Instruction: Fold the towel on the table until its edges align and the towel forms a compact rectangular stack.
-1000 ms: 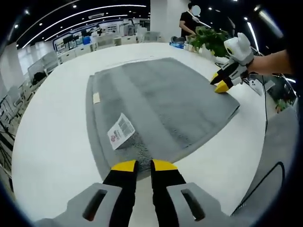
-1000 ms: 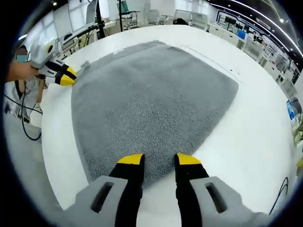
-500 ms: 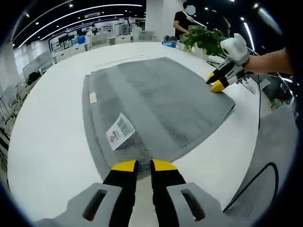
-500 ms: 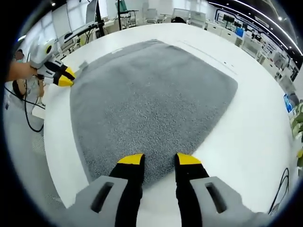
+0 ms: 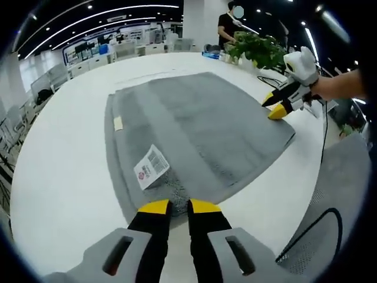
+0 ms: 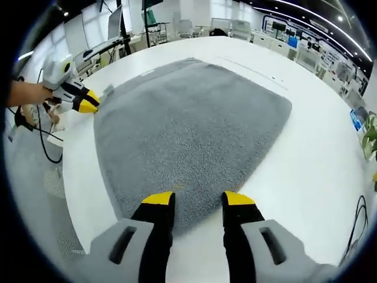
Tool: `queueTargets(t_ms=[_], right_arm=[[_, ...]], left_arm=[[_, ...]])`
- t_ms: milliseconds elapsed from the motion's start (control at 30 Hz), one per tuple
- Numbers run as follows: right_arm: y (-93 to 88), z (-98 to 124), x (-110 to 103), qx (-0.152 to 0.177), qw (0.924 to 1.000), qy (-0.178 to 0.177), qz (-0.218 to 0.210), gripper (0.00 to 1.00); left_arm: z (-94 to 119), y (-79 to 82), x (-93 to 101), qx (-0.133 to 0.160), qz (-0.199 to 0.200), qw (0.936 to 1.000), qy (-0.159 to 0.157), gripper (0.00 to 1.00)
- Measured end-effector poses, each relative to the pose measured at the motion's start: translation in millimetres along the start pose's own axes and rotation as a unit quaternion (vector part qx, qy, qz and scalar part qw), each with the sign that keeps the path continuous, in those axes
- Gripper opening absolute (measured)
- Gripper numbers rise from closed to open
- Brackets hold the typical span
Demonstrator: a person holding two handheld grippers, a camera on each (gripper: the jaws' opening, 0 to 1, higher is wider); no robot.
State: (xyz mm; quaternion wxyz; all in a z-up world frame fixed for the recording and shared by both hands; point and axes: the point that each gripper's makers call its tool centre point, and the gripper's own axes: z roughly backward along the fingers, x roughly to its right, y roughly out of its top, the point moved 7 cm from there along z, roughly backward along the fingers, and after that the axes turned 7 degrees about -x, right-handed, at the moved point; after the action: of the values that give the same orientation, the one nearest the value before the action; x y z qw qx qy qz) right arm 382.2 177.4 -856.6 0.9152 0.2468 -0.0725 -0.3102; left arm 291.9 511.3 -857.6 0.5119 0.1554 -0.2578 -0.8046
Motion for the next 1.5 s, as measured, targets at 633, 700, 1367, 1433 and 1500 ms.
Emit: queueTargets(t_ms=[633, 700, 1367, 1433, 1500], right_arm=[[-41.3, 12.4, -18.6, -0.013, 0.9948, 0.058, 0.082, 0.24], [-40.8, 12.8, -22.6, -0.009, 0.9944, 0.058, 0.088, 0.23], [-46.5, 19.9, -31.7, -0.006, 0.9921, 0.069, 0.104, 0.27], [-46.3, 21.1, -32.6, -0.002, 0.9927, 0.069, 0.1, 0.32], [-45.9, 22.6, -27.4, 0.004, 0.9929, 0.071, 0.095, 0.36]], left_arm=[[-4.9, 3.8, 2.5, -0.038, -0.024, 0.9988, 0.018, 0.11], [-4.2, 3.3, 3.6, -0.041, -0.027, 0.9986, 0.02, 0.11], [5.6, -2.0, 13.6, -0.058, -0.041, 0.9971, 0.03, 0.12], [7.8, 1.9, 13.5, -0.058, -0.042, 0.9967, 0.038, 0.14], [11.6, 9.1, 12.3, -0.044, -0.05, 0.9965, 0.05, 0.15]])
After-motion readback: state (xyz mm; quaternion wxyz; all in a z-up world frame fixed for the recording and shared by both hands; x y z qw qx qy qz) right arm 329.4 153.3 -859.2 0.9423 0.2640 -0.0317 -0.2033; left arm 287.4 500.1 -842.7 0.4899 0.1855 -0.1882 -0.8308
